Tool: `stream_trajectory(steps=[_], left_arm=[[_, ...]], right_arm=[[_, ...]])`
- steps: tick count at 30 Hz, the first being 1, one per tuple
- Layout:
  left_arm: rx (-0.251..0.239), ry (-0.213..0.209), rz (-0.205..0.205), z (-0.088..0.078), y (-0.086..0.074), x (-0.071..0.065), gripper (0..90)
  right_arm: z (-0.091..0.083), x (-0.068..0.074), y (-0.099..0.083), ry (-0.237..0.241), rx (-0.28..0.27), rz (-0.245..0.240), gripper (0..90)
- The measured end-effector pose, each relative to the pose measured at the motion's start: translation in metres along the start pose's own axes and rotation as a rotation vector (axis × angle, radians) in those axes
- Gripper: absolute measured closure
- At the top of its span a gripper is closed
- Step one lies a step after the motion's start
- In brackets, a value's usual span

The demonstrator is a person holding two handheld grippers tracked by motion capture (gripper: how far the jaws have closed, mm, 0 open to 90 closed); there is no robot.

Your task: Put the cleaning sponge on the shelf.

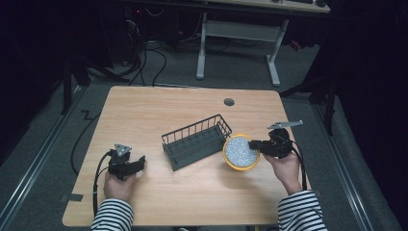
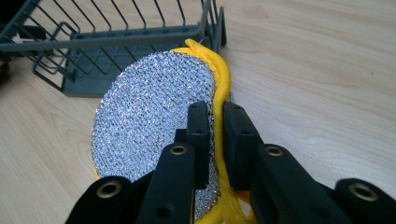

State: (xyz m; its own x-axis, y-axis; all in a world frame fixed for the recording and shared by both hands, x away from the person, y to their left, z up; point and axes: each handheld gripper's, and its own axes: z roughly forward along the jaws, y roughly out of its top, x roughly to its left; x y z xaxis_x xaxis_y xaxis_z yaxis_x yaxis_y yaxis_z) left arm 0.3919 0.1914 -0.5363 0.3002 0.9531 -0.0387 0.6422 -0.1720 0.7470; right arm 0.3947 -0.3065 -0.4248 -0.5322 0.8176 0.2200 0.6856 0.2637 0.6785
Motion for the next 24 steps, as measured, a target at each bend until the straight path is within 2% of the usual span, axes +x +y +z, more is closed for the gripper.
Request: stream_trajectory(steps=[8, 17, 24], left_arm=[[0.001, -0.002, 0.000, 0.000, 0.000, 0.000, 31.7], [0.001, -0.002, 0.000, 0.000, 0.000, 0.000, 31.7], [0.001, -0.002, 0.000, 0.000, 0.000, 0.000, 31.6]], right_arm=[[-0.008, 0.008, 0.018, 0.024, -0.037, -0.026, 82.2], [-0.011, 0.018, 0.042, 0.028, -0.077, -0.048, 82.2], [-0.005, 0.023, 0.063, 0.019, -0.101, -0.054, 82.1]])
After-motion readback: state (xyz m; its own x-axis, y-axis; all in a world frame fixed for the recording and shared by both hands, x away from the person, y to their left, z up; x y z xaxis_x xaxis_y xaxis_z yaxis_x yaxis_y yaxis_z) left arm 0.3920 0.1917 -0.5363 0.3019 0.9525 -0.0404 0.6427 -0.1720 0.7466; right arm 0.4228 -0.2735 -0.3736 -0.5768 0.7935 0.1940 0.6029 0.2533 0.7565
